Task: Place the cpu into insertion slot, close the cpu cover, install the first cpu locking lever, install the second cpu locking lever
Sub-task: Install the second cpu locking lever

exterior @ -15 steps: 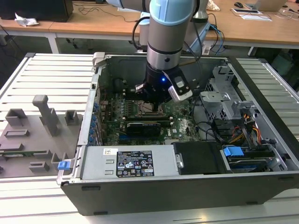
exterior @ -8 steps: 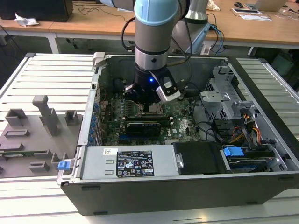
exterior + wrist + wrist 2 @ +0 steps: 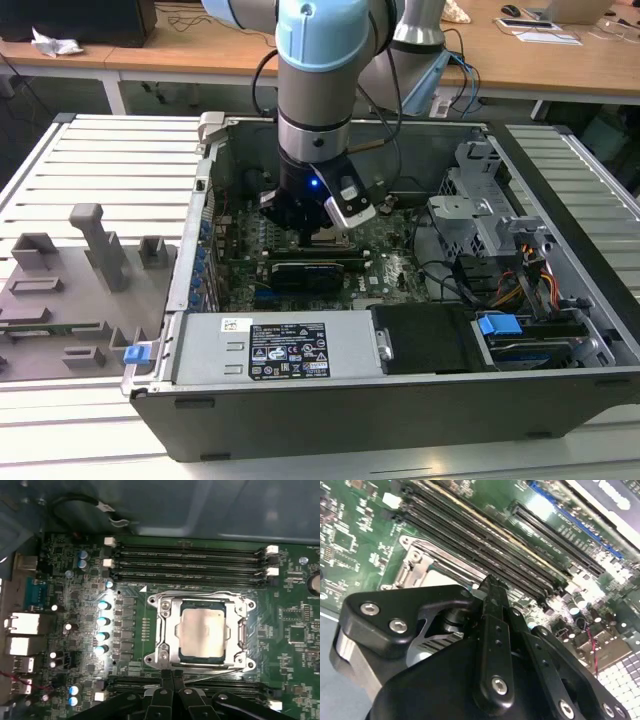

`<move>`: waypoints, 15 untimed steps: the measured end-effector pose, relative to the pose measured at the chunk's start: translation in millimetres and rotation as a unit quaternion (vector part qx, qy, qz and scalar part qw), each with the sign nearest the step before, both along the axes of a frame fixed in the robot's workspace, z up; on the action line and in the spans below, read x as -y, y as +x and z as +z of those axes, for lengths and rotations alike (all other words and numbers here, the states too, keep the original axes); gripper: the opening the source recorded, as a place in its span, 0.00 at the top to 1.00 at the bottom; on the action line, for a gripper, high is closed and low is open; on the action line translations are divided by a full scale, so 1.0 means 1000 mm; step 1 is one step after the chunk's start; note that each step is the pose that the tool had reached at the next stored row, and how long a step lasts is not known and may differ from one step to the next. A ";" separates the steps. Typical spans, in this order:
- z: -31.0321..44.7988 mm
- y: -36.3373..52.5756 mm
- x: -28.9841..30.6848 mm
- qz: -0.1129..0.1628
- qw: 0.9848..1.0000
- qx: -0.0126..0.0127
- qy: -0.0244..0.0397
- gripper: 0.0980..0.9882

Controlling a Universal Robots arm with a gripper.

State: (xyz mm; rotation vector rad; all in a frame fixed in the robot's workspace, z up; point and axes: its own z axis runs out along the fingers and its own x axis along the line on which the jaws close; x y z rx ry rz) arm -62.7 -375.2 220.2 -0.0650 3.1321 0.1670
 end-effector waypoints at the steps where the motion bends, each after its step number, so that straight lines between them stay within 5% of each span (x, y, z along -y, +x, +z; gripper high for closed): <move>1: -0.0006 -0.0018 0.0022 0.000 1.000 0.000 0.002 0.99; 6: -0.0049 -0.0031 0.0075 0.000 1.000 0.000 0.009 0.99; 15: -0.0089 -0.0083 0.0101 0.000 0.999 0.003 0.032 0.99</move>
